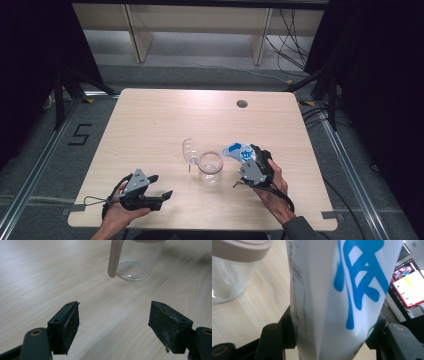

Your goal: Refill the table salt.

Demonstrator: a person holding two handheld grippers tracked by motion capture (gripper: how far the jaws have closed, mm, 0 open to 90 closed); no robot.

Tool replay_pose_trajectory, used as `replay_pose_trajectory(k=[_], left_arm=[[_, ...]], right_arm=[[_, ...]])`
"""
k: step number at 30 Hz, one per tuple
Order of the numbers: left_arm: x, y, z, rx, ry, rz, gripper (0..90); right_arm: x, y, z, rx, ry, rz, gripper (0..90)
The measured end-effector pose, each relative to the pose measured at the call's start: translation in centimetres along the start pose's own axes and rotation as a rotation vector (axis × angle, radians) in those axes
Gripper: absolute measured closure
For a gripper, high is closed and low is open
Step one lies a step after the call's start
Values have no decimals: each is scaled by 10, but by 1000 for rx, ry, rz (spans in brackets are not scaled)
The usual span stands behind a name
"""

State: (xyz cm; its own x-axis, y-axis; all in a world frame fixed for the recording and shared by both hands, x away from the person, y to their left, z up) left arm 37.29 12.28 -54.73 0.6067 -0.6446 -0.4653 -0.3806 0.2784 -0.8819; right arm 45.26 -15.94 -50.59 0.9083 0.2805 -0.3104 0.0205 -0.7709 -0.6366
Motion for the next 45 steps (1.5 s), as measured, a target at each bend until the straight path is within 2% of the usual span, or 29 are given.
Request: replay_pose_trajectory(k=[2, 4, 7, 9, 10, 13, 16, 17, 22, 23, 24, 25, 26, 29, 34, 35, 37, 39, 41, 42, 43, 45], left_arm=[[1, 0, -1, -1, 7, -6, 242], [1, 0, -1, -2, 8, -6, 242], [1, 0, -1, -4, 6, -6, 242], [1, -1, -1, -5, 4, -9, 242], [1, -1, -1, -5, 8, -10, 242], [0, -1, 0, 1, 3, -4, 242], [0, 0, -1, 0, 7, -4, 242], [0, -1, -1, -4, 9, -8, 242], [1, 0, -2, -3, 13, -5, 242], [1, 0, -2, -9, 10, -6, 242], [1, 0, -2, -8, 10, -6, 242], [1, 0, -2, -9, 11, -6, 242], [1, 0, -2, -9, 11, -6, 242], [1, 0, -2, -8, 11, -5, 242], [1, 1, -1, -3, 6, 2, 242], [1, 0, -2, -9, 11, -3, 242], [1, 0, -2, -8, 13, -4, 242], [1, 0, -1, -4, 9, -2, 242], [1, 0, -1, -6, 10, -1, 242], [1, 0, -1, -6, 10, 0, 242], [1, 0, -1, -5, 10, -1, 242], [1, 0, -2, -11, 12, -7, 242]], right_arm=[[0, -1, 0, -6, 11, -5, 441], [1, -1, -1, -35, 16, -7, 443], [1, 0, 1, -29, 14, 0, 444], [1, 0, 0, -45, 24, -2, 445], [1, 0, 2, -34, 19, 4, 446], [1, 1, 1, -79, 26, 5, 447], [1, 1, 1, -84, 33, 7, 448], [2, 1, 3, -91, 20, 7, 447], [1, 0, 2, -125, 49, 12, 451], [1, 1, 1, -147, 57, 21, 451], [2, 0, 3, -156, 33, 13, 453], [2, 1, 3, -141, 37, 16, 454], [3, 1, 2, -153, 49, 21, 454], [6, 1, 4, -154, 37, 23, 455], [7, 1, 2, -171, 57, 32, 455], [9, 2, 6, -162, 31, 31, 455], [8, 2, 2, -181, 55, 36, 455], [10, 2, 5, -166, 36, 31, 455], [9, 1, 3, -178, 57, 35, 455], [10, 1, 5, -166, 33, 34, 455], [11, 1, 5, -166, 35, 35, 455], [11, 1, 3, -185, 51, 41, 455]])
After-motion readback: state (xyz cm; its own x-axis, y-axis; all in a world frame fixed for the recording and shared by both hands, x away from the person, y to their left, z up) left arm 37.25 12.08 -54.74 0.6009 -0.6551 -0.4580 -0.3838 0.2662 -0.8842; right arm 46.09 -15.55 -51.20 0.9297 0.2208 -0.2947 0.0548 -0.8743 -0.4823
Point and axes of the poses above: each handheld gripper's, and its own axes: x roughly forward along the jaws, y roughly out of its underside, z roughly to its left, the point moved 10 cm from there along x, roughly forward along the jaws, and after that the axes turned 4 degrees about -z, right-handed, at the moved point
